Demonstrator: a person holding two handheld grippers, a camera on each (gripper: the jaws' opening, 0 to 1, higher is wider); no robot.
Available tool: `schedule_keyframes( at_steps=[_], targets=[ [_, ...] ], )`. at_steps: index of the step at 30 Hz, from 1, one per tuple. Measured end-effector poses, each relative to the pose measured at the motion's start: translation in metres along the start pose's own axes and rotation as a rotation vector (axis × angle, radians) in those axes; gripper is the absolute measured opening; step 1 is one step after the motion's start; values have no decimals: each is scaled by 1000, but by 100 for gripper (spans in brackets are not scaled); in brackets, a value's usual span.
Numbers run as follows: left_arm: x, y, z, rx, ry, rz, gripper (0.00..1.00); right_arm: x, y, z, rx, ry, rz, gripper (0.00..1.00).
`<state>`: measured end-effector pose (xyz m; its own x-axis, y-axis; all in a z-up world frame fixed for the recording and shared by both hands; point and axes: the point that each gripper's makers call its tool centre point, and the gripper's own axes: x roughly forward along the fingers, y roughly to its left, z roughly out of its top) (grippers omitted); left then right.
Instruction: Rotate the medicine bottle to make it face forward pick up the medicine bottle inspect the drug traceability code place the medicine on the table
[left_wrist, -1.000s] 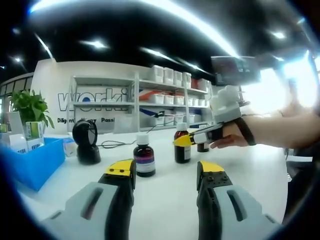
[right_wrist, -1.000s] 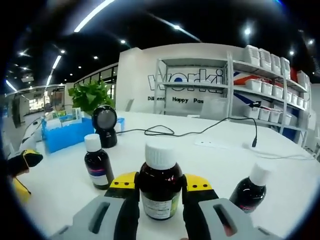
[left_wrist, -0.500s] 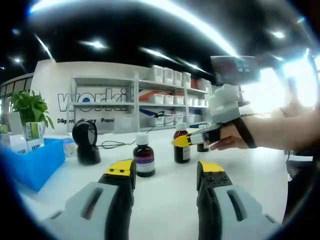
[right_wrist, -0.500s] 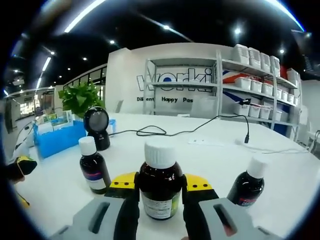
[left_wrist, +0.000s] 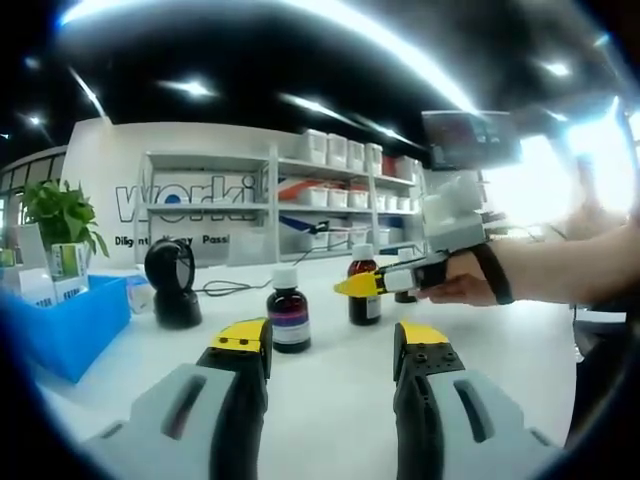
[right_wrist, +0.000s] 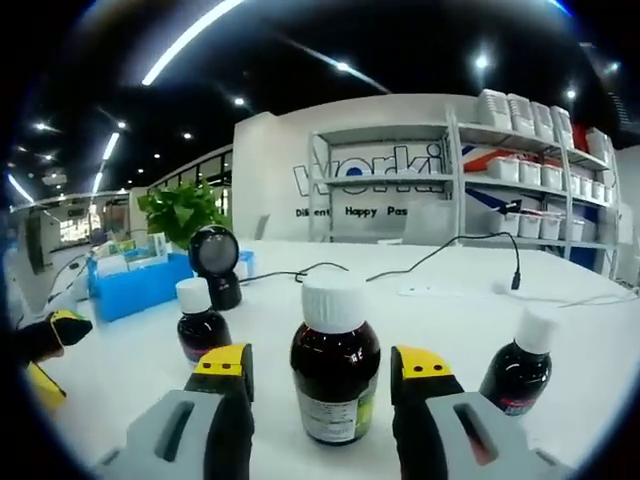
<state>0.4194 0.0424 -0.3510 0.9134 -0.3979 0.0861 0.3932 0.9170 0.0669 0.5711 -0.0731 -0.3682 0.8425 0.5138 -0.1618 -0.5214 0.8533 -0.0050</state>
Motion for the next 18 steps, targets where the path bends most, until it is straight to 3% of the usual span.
schedule_keyframes(
  at_steps=[2,7,10,15,18],
  targets=[
    [0,0,0,-1,0,0,40,-2,2,4,-12,-16,24,51],
    [0,0,0,-1,1,1,40,-6,4,16,-71,-55,164,54],
    [0,0,0,-1,1,0,40,-8,-2,20,-59,-63,228,54],
    [0,1,0,-2,-1,1,40,-20,-13,19,-57,-63,318,51],
    [0,1,0,-1,-1,1,40,-25,-11,15,-112,-53,373,51]
  ],
)
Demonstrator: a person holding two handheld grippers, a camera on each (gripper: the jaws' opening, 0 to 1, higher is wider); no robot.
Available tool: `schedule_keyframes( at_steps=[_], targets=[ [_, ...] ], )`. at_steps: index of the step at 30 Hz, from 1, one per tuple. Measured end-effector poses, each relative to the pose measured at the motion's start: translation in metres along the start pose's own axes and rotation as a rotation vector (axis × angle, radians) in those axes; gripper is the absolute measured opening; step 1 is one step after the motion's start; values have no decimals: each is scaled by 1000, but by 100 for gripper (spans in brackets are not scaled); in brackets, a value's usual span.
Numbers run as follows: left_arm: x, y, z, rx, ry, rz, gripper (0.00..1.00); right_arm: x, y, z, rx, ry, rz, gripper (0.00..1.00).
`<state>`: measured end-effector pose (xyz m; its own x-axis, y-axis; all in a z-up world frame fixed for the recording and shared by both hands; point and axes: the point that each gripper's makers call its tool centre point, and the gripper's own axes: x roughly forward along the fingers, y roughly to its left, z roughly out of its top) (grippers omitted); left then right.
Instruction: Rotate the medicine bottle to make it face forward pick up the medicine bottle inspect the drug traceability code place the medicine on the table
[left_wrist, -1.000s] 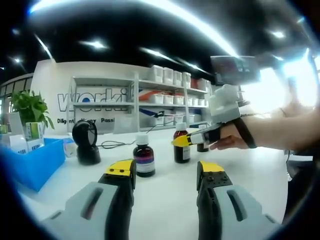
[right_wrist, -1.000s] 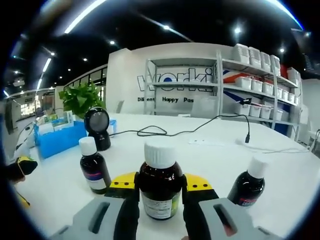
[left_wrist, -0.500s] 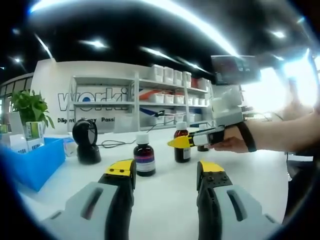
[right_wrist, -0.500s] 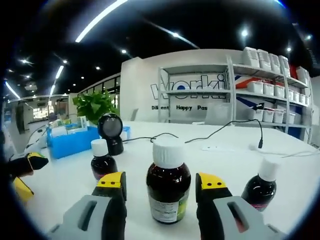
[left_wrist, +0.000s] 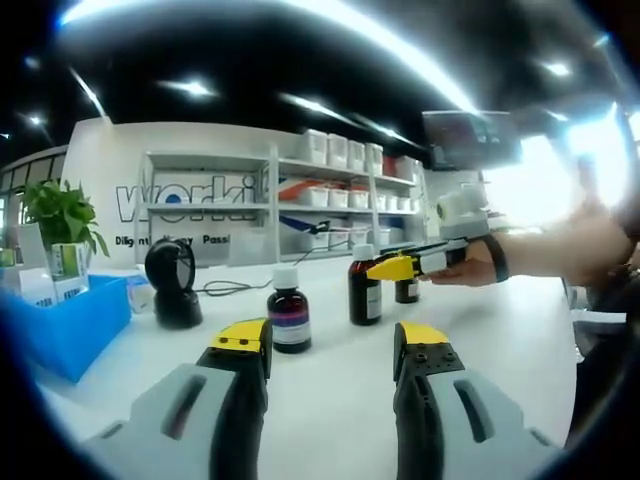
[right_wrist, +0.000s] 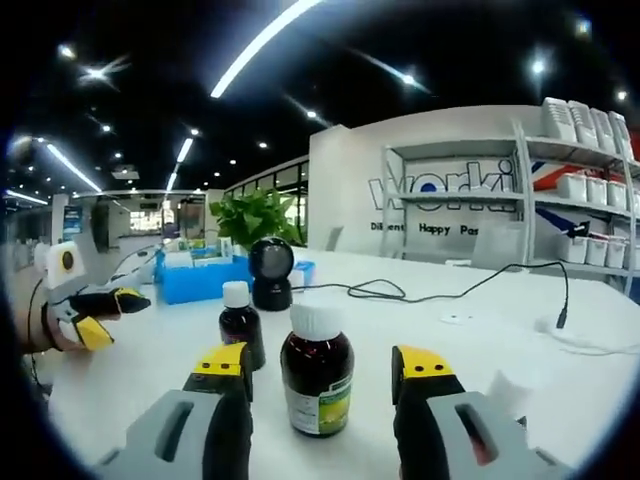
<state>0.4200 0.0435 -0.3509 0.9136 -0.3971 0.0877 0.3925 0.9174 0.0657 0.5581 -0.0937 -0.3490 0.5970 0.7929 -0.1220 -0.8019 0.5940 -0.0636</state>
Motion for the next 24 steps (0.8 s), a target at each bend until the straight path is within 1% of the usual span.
schedule_keyframes(
  at_steps=[3,5,8,9,12,15,17,19,22,23,24],
  targets=[
    [0,0,0,-1,-2,0,40,-1,1,-2,-47,22,28,50],
    [0,0,-1,-1,4,0,40,-2,0,-2,-68,24,38,48],
    [2,-1,-4,2,18,-4,40,-2,0,0,-54,12,62,46],
    [2,-1,-4,2,20,-5,40,-2,0,-1,-40,8,80,46],
    [2,1,-4,-4,19,5,40,-1,4,-1,-37,6,102,46],
    [2,3,-5,-11,21,11,40,3,9,5,-28,-9,125,45],
    [2,3,-4,-10,19,11,40,6,12,7,-34,-12,137,44],
    [1,3,-4,-6,18,9,40,10,14,5,-53,3,143,43],
    [1,3,-3,-10,15,6,40,12,12,5,-65,10,150,39],
    [1,2,-3,-11,14,5,40,12,12,8,-48,2,161,37],
    [1,2,-3,-10,13,3,40,13,12,10,-3,-9,167,35]
  ],
)
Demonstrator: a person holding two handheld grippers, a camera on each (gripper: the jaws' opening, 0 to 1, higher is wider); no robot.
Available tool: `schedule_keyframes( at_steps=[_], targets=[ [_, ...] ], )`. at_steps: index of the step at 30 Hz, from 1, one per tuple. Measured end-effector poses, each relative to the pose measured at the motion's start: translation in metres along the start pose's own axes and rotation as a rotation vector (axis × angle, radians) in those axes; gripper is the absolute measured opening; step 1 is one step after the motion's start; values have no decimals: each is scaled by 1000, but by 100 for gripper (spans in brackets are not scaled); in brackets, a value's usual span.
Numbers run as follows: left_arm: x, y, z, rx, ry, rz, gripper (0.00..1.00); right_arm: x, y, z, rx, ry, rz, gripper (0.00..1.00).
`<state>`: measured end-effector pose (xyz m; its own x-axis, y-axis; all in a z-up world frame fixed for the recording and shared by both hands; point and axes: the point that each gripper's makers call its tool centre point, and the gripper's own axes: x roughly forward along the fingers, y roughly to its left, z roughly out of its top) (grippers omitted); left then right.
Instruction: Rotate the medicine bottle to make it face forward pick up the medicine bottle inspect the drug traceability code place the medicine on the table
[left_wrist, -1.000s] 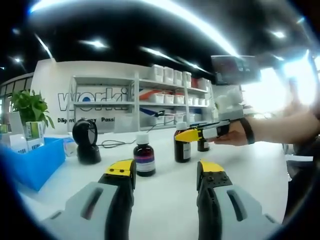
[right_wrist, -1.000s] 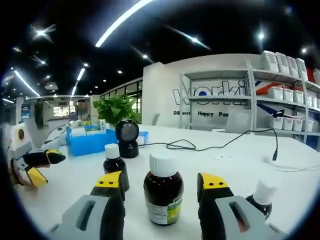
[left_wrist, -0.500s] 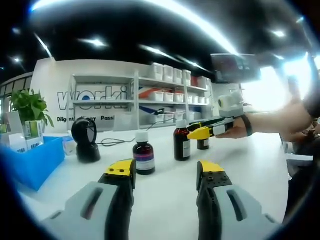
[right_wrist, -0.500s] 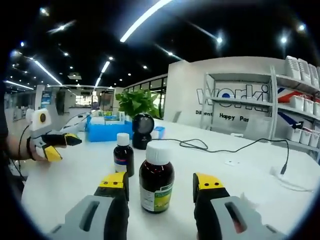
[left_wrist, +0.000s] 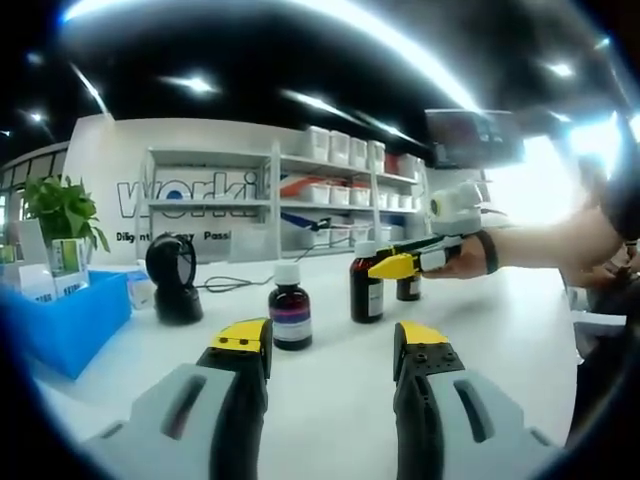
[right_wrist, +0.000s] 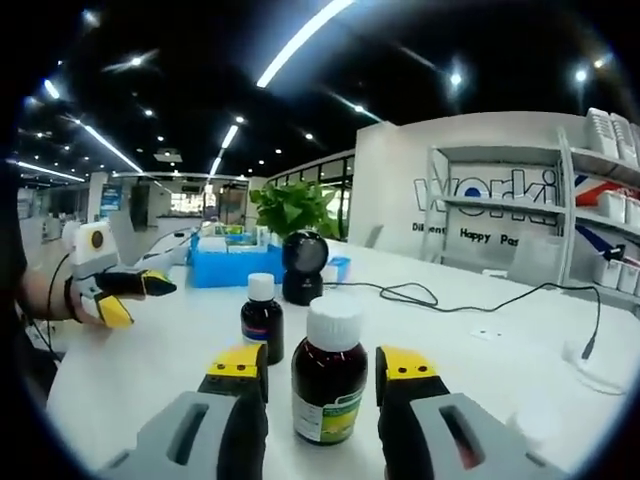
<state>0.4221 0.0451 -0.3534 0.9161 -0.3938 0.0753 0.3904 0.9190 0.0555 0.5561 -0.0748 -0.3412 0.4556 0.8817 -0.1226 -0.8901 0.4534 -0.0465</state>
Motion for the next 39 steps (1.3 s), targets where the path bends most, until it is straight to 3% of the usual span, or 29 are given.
schedule_keyframes(
  at_steps=[9,19,39],
  targets=[
    [0,0,0,1,-3,2,40,6,-5,-13,-60,55,-2,31],
    [0,0,0,-3,0,-1,40,5,-7,-17,7,44,-29,27],
    [-1,-2,1,-1,-5,0,40,2,-14,-20,66,78,-251,27]
  ],
)
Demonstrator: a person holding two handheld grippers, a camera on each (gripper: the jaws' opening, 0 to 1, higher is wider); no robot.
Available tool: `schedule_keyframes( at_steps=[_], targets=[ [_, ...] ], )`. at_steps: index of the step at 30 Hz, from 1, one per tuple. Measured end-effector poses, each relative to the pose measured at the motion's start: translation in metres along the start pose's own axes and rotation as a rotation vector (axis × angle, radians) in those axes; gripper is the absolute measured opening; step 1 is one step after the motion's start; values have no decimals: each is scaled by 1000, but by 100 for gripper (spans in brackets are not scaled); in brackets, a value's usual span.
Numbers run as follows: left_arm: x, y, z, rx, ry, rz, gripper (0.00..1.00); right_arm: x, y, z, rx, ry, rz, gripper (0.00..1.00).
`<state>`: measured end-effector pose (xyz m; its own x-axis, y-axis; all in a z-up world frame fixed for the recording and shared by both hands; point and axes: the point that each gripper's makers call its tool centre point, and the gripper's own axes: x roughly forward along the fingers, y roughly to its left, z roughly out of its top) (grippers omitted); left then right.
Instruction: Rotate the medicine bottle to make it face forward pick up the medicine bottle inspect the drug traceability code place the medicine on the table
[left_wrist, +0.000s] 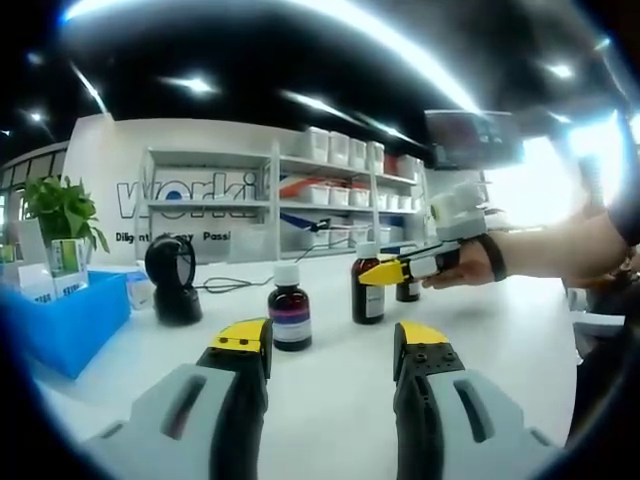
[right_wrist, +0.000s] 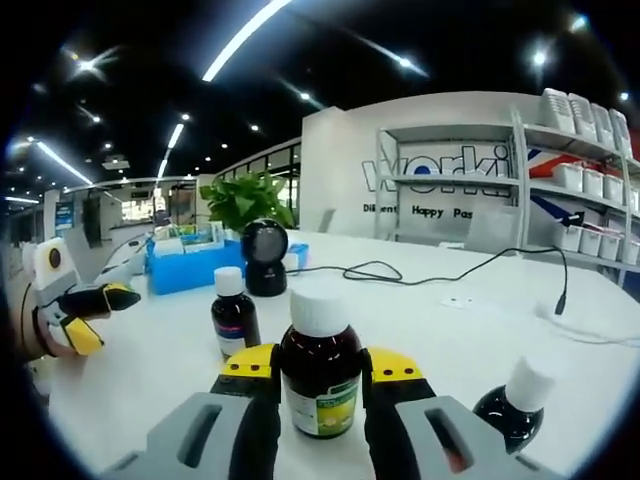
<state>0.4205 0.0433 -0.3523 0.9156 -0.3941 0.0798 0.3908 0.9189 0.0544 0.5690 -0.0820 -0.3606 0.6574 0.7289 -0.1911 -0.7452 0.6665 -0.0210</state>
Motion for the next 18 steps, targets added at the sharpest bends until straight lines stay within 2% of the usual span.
schedule_keyframes(
  at_steps=[6,14,18],
  targets=[
    [0,-1,0,3,2,-1,39,0,1,0,-6,30,-48,27],
    [0,-2,0,19,1,3,39,-1,2,-1,6,9,-87,27],
    [0,-5,-2,35,15,-4,39,-1,1,-2,3,5,-130,27]
  ],
)
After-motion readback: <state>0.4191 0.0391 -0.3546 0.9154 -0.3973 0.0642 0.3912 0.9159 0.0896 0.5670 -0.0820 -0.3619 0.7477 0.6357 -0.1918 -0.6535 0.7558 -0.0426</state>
